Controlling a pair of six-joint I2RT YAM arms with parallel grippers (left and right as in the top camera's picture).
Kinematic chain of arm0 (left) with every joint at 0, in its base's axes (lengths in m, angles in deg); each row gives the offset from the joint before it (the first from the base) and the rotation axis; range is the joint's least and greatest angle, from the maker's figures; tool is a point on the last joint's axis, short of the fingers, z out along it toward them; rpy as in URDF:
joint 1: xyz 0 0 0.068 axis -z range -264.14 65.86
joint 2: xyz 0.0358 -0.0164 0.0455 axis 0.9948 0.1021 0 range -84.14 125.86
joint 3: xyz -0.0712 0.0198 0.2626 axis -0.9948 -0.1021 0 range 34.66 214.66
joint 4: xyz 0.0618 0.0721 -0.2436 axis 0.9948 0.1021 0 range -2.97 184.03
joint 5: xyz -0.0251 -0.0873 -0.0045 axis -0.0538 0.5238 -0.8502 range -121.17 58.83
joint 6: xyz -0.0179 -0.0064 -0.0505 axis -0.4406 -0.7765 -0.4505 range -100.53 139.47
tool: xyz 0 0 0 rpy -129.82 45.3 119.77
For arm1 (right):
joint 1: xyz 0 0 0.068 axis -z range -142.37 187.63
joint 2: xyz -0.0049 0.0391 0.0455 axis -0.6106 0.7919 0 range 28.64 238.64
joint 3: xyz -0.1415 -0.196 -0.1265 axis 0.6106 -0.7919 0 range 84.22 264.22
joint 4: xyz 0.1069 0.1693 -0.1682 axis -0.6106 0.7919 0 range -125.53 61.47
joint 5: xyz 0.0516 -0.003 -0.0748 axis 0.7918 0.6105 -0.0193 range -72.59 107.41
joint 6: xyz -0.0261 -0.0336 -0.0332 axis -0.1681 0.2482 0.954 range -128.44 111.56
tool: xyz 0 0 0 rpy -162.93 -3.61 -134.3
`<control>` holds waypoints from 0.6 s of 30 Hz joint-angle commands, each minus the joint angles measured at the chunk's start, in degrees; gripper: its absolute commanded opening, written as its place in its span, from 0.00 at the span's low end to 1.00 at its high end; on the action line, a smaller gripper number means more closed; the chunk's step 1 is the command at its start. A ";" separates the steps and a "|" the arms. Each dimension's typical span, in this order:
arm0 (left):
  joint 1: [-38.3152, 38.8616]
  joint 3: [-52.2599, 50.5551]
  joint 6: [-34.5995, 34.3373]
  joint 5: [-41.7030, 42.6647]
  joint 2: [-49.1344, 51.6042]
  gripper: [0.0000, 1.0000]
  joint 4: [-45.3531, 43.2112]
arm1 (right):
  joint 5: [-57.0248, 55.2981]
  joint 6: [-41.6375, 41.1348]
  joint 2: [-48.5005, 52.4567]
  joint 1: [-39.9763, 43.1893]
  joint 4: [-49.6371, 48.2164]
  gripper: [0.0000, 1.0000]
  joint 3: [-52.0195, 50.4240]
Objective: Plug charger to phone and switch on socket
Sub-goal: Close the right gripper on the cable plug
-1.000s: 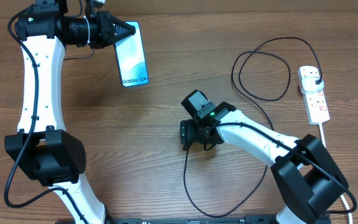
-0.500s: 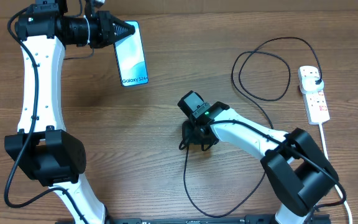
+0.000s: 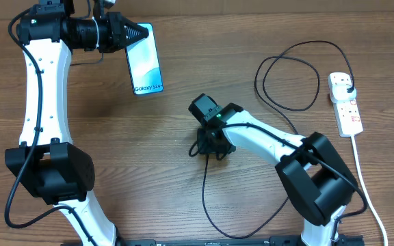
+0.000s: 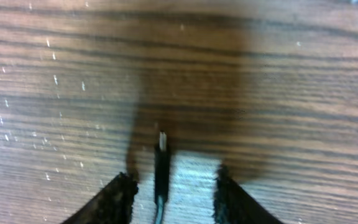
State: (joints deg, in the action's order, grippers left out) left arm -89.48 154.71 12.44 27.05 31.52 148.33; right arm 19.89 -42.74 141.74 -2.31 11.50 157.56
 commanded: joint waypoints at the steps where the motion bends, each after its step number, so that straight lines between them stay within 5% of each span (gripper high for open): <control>1: 0.24 0.85 0.85 1.29 0.33 0.04 -0.24 | -0.52 0.00 3.63 -1.01 0.81 0.39 2.03; 18: 0.22 0.85 0.83 1.31 0.33 0.04 -0.22 | -1.36 -1.14 3.74 -1.46 3.13 0.21 2.40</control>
State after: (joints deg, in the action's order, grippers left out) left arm -89.48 154.71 12.44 27.07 31.52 148.35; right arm 18.42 -42.94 143.40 -3.27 14.27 159.97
